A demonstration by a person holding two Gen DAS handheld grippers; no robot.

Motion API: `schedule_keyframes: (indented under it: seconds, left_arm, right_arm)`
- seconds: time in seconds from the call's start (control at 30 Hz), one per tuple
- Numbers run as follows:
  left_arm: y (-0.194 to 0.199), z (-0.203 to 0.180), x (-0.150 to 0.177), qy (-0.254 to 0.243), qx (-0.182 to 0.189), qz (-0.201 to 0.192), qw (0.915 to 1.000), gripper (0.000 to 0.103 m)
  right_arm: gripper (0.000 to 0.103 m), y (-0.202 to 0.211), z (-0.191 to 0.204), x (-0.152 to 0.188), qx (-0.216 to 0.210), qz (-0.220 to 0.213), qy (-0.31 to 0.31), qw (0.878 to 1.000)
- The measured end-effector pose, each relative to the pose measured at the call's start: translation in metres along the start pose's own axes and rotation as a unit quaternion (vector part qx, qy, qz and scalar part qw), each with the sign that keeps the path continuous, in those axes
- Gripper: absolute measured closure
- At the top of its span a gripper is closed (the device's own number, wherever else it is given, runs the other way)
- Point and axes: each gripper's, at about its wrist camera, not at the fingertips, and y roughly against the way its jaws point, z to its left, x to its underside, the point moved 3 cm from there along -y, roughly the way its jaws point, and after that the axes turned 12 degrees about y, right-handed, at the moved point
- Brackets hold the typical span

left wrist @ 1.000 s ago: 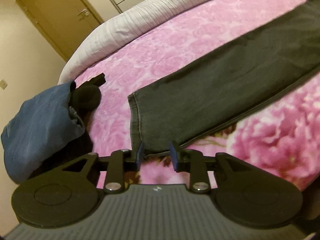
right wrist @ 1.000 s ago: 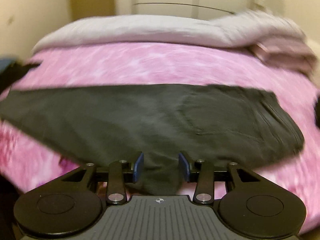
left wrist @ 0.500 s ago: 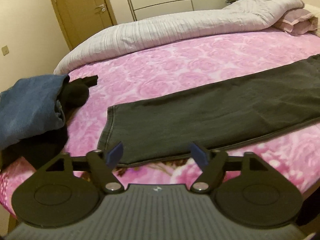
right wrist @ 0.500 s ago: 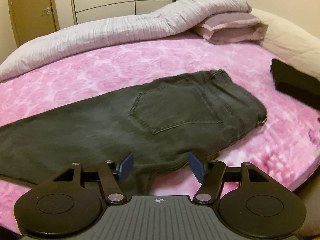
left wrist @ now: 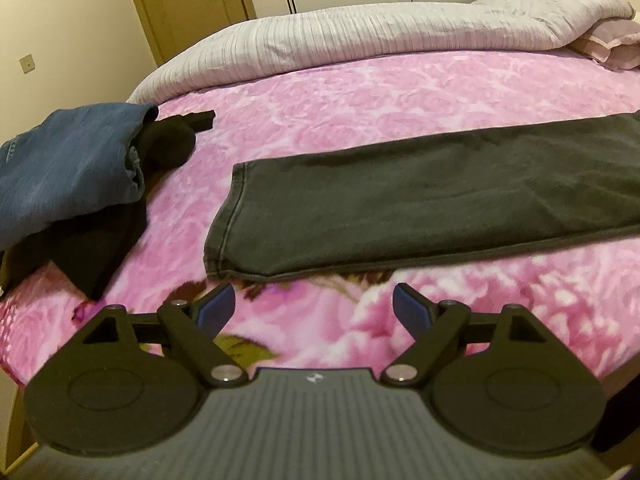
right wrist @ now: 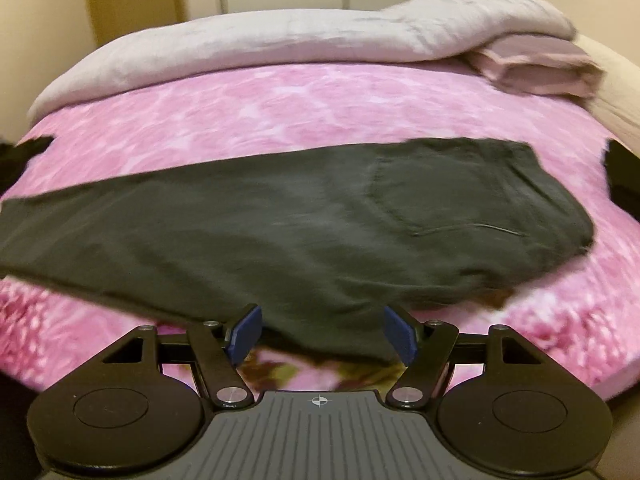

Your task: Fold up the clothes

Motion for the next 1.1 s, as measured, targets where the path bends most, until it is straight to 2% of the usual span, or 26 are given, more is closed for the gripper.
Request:
schedule_keyframes:
  seconds: [0.2,0.3,0.47,0.57,0.63,0.73,0.8,0.87,0.97,1.1]
  left_arm:
    - [-0.002,0.016,0.000,0.005,0.000,-0.001,1.0000,0.019]
    - [-0.002,0.034,-0.002,0.019,-0.008,-0.006,0.9998,0.019]
    - [-0.009,0.060,-0.003,0.010,-0.026,-0.005,0.9996,0.019]
    - [-0.015,0.071,-0.005,-0.030,-0.025,-0.004,0.9992,0.019]
    - [-0.016,0.079,-0.009,-0.057,-0.012,-0.005,0.9983,0.019]
    - [-0.017,0.096,-0.018,-0.085,-0.015,-0.015,0.9961,0.019]
    - [-0.017,0.108,-0.023,-0.091,-0.022,-0.022,0.9954,0.019]
    - [-0.017,0.120,-0.025,-0.083,-0.023,-0.028,0.9959,0.019]
    - [-0.019,0.136,-0.026,-0.065,-0.021,-0.033,0.9971,0.019]
    - [-0.026,0.149,-0.021,-0.063,-0.024,-0.029,0.9973,0.019]
  right_arm:
    - [0.032,-0.004,0.043,-0.011,-0.034,-0.008,0.059,0.998]
    - [0.032,-0.007,0.083,-0.027,-0.064,-0.041,0.132,0.988]
    - [0.033,-0.015,0.179,-0.048,-0.108,-0.096,0.287,0.947]
    - [0.033,-0.025,0.240,-0.055,-0.129,-0.125,0.363,0.914]
    - [0.033,-0.032,0.280,-0.058,-0.144,-0.143,0.407,0.891]
    - [0.034,-0.047,0.331,-0.060,-0.162,-0.163,0.456,0.860]
    - [0.036,-0.059,0.366,-0.062,-0.167,-0.177,0.483,0.841]
    - [0.052,-0.071,0.397,-0.061,-0.167,-0.187,0.508,0.824]
    - [0.056,-0.090,0.439,-0.060,-0.167,-0.196,0.525,0.811]
    - [0.057,-0.111,0.480,-0.061,-0.161,-0.201,0.538,0.803]
